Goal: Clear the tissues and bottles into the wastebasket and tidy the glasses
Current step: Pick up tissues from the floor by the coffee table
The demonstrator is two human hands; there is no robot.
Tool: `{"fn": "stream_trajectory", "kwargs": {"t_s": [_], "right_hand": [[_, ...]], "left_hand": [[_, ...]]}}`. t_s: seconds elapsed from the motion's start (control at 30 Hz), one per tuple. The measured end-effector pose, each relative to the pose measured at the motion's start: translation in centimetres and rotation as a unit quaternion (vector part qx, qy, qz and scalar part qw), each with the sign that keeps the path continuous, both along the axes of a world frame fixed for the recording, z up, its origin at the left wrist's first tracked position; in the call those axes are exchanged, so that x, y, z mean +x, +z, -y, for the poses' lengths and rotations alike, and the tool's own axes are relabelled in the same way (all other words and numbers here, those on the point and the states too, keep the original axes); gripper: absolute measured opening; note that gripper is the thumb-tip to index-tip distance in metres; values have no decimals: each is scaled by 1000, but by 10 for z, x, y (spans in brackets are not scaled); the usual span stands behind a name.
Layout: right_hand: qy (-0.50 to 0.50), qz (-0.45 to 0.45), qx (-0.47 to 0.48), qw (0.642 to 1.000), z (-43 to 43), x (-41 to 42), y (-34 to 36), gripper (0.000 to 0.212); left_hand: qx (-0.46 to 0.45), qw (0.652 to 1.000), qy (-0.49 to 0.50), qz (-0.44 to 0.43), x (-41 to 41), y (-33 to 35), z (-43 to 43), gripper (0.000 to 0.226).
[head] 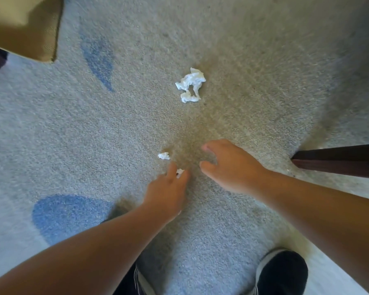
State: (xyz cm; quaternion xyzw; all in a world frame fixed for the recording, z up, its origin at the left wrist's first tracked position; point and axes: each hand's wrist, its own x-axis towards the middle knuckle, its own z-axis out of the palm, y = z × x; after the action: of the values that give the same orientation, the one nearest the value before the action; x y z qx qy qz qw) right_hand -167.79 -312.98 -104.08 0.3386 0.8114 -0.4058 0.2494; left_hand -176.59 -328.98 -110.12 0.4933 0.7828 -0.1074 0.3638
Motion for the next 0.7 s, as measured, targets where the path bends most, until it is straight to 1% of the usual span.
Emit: {"fn": "stream_trajectory", "kwargs": {"t_s": [0.07, 0.23, 0.37, 0.5, 0.6, 0.7], "right_hand": [[-1, 0, 2, 1000, -1, 1, -1, 53], [-6, -2, 8, 1000, -4, 0, -2, 52], [-9, -5, 5, 1000, -3, 2, -3, 51], [-16, -8, 6, 1000, -5, -2, -3, 50], [-21, -9, 10, 1000, -9, -5, -3, 48], [-25, -12, 14, 1000, -12, -7, -3, 49]], "left_hand": [[12, 1000, 5, 7, -2, -5, 2, 46], [29, 999, -25, 32, -9, -7, -3, 22], [65, 996, 27, 47, -24, -1, -17, 11], [103, 991, 77, 24, -46, 2, -29, 10], [109, 990, 88, 2, -59, -5, -31, 14], [106, 991, 78, -8, -60, -10, -32, 19]]}}
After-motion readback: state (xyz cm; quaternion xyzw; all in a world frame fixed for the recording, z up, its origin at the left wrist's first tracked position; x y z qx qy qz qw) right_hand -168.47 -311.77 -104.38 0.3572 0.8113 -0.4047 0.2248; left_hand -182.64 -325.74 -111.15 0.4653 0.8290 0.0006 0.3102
